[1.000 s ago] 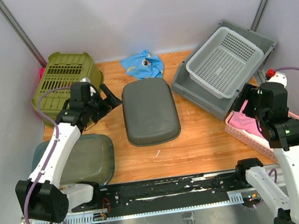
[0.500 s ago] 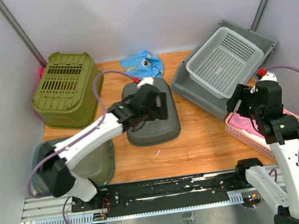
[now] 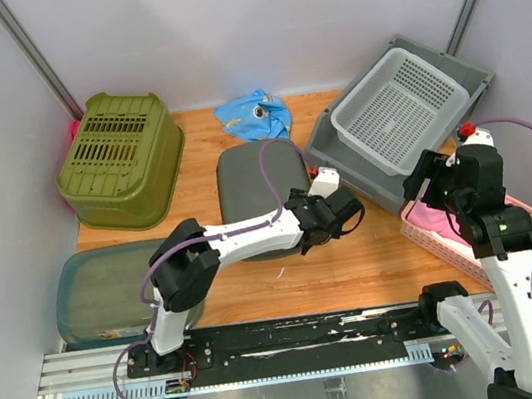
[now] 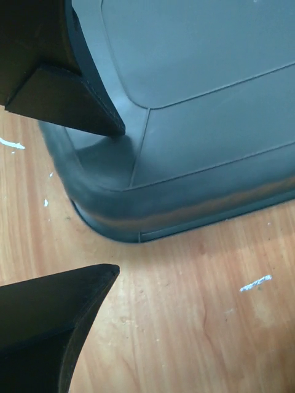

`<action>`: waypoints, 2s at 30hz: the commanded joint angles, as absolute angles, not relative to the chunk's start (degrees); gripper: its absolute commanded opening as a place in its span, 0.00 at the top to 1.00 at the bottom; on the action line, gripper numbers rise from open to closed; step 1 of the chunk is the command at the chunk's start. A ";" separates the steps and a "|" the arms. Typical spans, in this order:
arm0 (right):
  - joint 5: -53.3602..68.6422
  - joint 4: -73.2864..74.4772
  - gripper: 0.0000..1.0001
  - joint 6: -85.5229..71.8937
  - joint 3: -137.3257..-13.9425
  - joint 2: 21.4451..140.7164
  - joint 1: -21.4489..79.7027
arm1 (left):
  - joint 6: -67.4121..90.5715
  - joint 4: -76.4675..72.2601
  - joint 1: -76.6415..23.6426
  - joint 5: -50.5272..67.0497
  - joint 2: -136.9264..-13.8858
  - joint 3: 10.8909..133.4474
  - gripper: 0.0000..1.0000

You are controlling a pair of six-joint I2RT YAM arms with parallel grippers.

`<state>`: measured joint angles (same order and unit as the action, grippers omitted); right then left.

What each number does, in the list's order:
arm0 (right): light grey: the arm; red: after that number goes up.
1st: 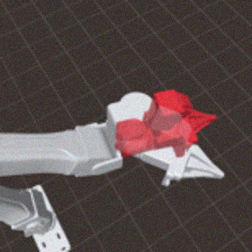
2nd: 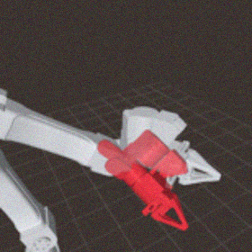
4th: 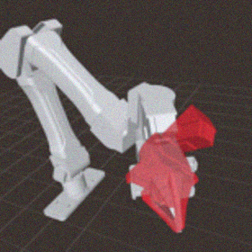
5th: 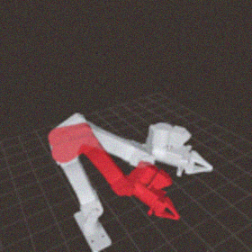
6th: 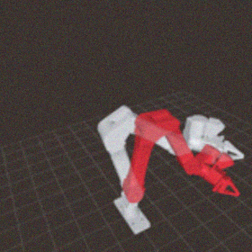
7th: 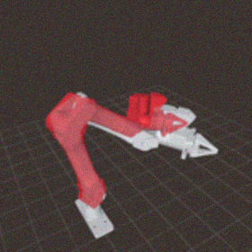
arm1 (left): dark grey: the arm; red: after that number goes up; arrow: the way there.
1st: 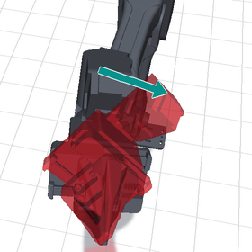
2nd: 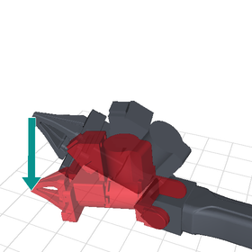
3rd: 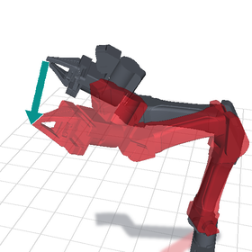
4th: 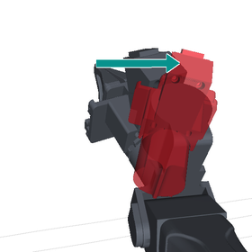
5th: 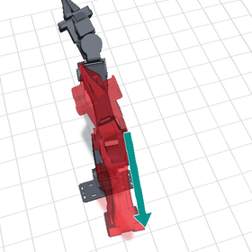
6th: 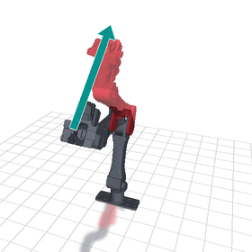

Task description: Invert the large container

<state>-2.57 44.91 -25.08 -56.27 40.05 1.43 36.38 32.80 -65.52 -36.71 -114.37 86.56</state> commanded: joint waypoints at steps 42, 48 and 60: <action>2.63 42.54 0.34 -17.13 -65.64 52.45 3.31 | 26.97 23.83 -31.38 -25.03 -108.65 85.74 0.13; 0.12 34.52 0.41 -7.64 -67.06 63.55 12.67 | 26.05 24.09 -31.41 -15.04 -98.43 84.97 0.05; 0.75 25.40 0.32 13.91 -75.68 88.05 13.71 | 27.03 22.04 -31.46 4.70 -77.93 68.05 0.01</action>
<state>1.06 28.62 3.14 -72.01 83.99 13.17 25.98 22.57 -31.62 -2.35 -81.65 73.43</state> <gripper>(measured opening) 0.661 0.991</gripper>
